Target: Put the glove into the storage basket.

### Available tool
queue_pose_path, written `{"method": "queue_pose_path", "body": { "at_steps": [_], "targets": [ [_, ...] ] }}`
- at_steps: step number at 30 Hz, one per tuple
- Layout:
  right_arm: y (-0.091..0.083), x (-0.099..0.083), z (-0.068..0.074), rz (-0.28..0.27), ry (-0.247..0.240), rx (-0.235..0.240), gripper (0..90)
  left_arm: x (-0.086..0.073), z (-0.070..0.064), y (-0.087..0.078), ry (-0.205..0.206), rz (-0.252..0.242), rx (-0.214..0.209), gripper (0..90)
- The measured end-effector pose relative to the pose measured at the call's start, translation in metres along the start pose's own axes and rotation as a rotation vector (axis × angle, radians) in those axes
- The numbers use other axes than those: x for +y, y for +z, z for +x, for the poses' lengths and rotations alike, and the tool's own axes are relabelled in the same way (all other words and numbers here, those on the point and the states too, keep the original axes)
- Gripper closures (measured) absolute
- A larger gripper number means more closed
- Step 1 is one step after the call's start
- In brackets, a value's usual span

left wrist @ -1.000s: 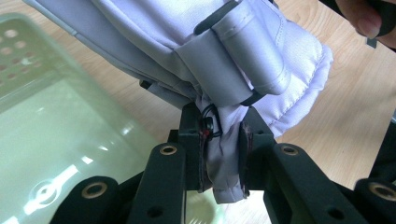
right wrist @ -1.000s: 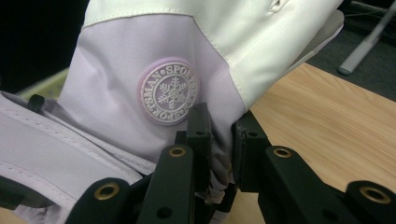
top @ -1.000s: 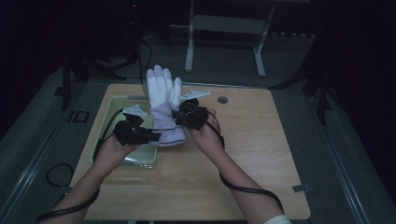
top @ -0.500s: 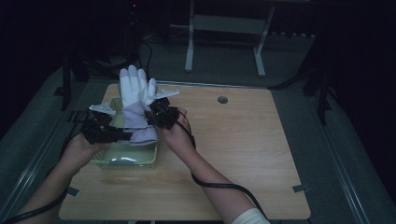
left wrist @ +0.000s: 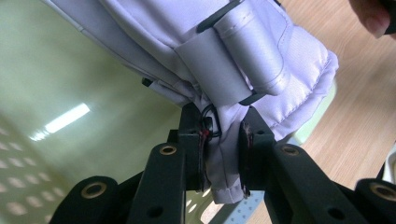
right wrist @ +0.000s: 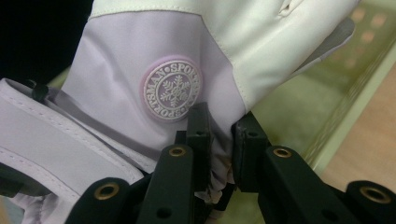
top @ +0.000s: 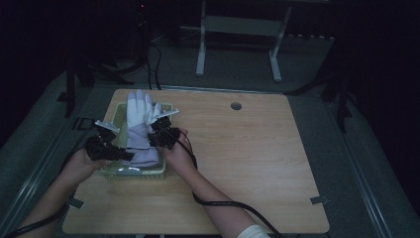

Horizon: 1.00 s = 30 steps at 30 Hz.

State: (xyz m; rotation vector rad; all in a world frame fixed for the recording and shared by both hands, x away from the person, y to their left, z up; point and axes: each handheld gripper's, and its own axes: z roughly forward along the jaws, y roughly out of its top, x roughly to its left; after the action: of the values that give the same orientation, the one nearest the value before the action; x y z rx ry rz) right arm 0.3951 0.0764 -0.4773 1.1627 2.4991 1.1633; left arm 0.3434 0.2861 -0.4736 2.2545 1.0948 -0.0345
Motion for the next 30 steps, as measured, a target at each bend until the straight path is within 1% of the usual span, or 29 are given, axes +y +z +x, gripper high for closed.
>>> {"method": "queue_pose_path", "body": {
  "at_steps": [1,2,3,4,5,6,7,9,10,13,14,15,16,17,19,20,21,23,25,27,29,30],
  "targets": [
    [0.005,-0.005,0.0,0.032,0.003,-0.01,79.2,-0.004,0.003,0.007,-0.02,0.014,-0.017,74.4],
    [0.005,-0.005,0.0,0.032,0.003,-0.01,79.2,-0.004,0.003,0.007,-0.02,0.014,-0.017,74.3],
    [0.008,-0.007,0.0,0.047,0.002,-0.015,79.2,-0.004,0.003,0.007,-0.02,0.014,-0.017,74.3],
    [0.008,-0.007,0.0,0.047,0.002,-0.015,79.2,-0.008,0.006,0.014,-0.04,0.036,-0.024,74.3],
    [0.014,-0.012,0.001,0.08,-0.003,-0.029,79.1,-0.008,0.007,0.017,-0.045,0.048,-0.021,74.1],
    [0.017,-0.013,0.001,0.097,-0.001,-0.033,79.0,-0.01,0.008,0.019,-0.05,0.055,-0.023,74.0],
    [0.019,-0.014,0.001,0.112,-0.004,-0.034,78.9,-0.011,0.01,0.02,-0.055,0.058,-0.031,73.8],
    [0.022,-0.014,0.002,0.13,0.003,-0.045,78.6,-0.012,0.012,0.023,-0.07,0.064,-0.029,73.8],
    [0.023,-0.014,0.002,0.141,-0.002,-0.048,78.3,-0.012,0.013,0.024,-0.071,0.074,-0.031,73.7],
    [0.029,-0.016,0.001,0.174,0.004,-0.05,77.9,-0.011,0.013,0.029,-0.064,0.106,-0.013,73.3],
    [0.031,-0.017,0.002,0.18,-0.005,-0.057,77.8,-0.011,0.014,0.031,-0.062,0.111,-0.004,73.3],
    [0.032,-0.017,0.003,0.182,-0.015,-0.066,77.3,-0.012,0.014,0.032,-0.061,0.119,-0.006,72.7],
    [0.032,-0.017,0.003,0.182,-0.015,-0.066,77.3,-0.012,0.014,0.032,-0.061,0.119,-0.006,72.0],
    [0.033,-0.018,0.005,0.182,-0.025,-0.072,76.1,-0.013,0.014,0.034,-0.067,0.121,-0.006,72.0],
    [0.034,-0.017,0.006,0.191,-0.039,-0.076,70.4,-0.016,0.016,0.035,-0.072,0.117,-0.006,67.5],
    [0.034,-0.017,0.007,0.194,-0.051,-0.081,68.4,-0.017,0.016,0.036,-0.072,0.114,-0.006,65.2],
    [0.034,-0.016,0.006,0.198,-0.053,-0.083,67.0,-0.018,0.016,0.036,-0.071,0.108,-0.002,63.2],
    [0.034,-0.016,0.006,0.198,-0.052,-0.079,63.9,-0.018,0.014,0.037,-0.064,0.104,0.009,60.1],
    [0.034,-0.015,0.006,0.199,-0.052,-0.081,63.0,-0.018,0.013,0.037,-0.066,0.103,0.011,59.3],
    [0.034,-0.015,0.006,0.201,-0.046,-0.08,61.5,-0.019,0.012,0.036,-0.061,0.095,0.026,58.4],
    [0.034,-0.014,0.006,0.205,-0.034,-0.071,58.1,-0.02,0.011,0.035,-0.058,0.089,0.032,57.5],
    [0.033,-0.014,0.005,0.2,-0.028,-0.067,53.8,-0.02,0.01,0.034,-0.058,0.076,0.036,56.5]
  ]
}}
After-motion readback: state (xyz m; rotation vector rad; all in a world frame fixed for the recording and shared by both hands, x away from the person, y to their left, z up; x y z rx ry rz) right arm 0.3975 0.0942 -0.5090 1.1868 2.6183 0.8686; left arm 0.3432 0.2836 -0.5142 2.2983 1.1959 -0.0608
